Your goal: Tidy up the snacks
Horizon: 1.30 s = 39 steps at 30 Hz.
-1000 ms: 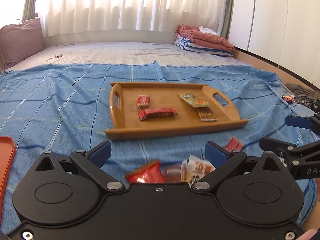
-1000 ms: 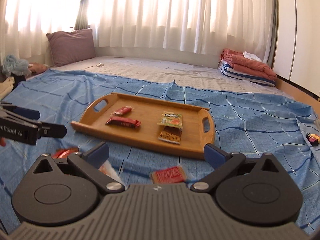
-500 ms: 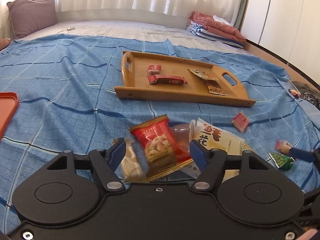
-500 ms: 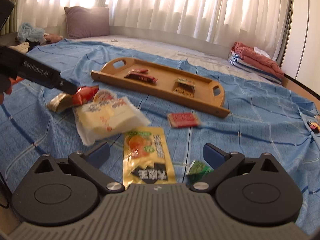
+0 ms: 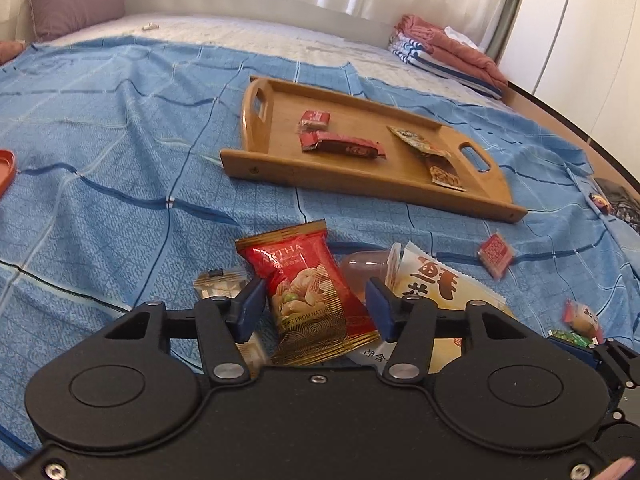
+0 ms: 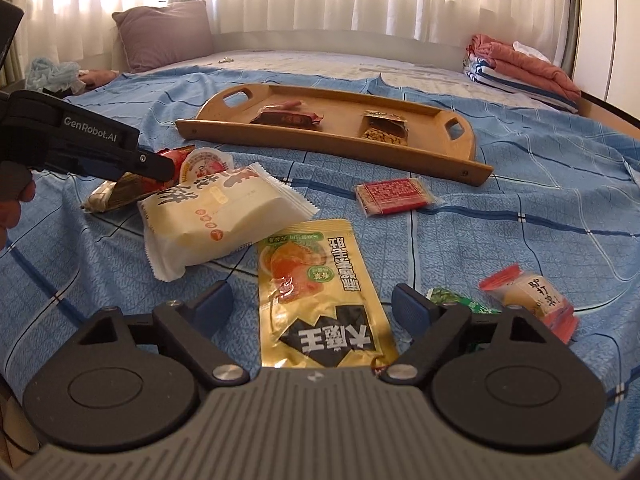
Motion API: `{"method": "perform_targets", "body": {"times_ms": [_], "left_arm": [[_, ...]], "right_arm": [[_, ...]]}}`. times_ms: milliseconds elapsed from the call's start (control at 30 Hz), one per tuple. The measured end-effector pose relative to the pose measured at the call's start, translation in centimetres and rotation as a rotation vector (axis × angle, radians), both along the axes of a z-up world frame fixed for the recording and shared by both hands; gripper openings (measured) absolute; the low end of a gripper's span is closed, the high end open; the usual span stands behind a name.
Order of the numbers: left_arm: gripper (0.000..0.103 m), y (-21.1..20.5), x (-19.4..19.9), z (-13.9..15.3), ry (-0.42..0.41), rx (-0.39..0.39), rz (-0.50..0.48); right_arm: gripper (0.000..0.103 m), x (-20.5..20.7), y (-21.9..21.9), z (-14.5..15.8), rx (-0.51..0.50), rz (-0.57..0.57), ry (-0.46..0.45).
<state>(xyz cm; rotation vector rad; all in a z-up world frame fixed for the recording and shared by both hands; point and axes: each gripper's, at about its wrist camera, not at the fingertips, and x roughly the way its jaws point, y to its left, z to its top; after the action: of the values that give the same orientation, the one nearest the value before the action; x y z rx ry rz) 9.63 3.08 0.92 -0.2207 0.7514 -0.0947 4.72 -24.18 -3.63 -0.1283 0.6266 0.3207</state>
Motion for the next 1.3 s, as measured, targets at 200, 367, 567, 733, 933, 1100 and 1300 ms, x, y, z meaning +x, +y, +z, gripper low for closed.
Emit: {"method": "perform_targets", "body": {"times_ms": [200,367,567,733,933,1100,1300], "left_arm": [[0.056,0.3,1.3,-0.8,0.033,-0.043,0.031],[0.043,0.1,0.9,-0.3,0.019,-0.053,0.028],[0.042,-0.5,-0.3,1.7,-0.064,0.010,0.009],[0.042,-0.6,0.1,3.9,-0.109,0.036,-0.004],[0.042,-0.9,1.8,5.4,-0.116,0.035,-0.018],[0.042,-1.2,3.6,6.5,-0.121,0.041,-0.037],[0.042,-1.4,8.0,7.7,-0.107,0.055,-0.041]], "right_arm": [[0.091,1.0,0.8,-0.3,-0.007,0.002,0.020],[0.065,0.0,1.1,0.4,0.008,-0.006,0.000],[0.065,-0.3,0.6,2.1,0.042,-0.044,0.004],[0.065,0.2,-0.4,4.0,0.061,-0.098,-0.024],[0.065,2.0,-1.8,6.6,0.081,-0.161,-0.092],[0.065,4.3,-2.8,8.3,0.109,-0.189,-0.116],[0.065,9.5,-3.7,9.7,0.141,-0.218,-0.085]]}}
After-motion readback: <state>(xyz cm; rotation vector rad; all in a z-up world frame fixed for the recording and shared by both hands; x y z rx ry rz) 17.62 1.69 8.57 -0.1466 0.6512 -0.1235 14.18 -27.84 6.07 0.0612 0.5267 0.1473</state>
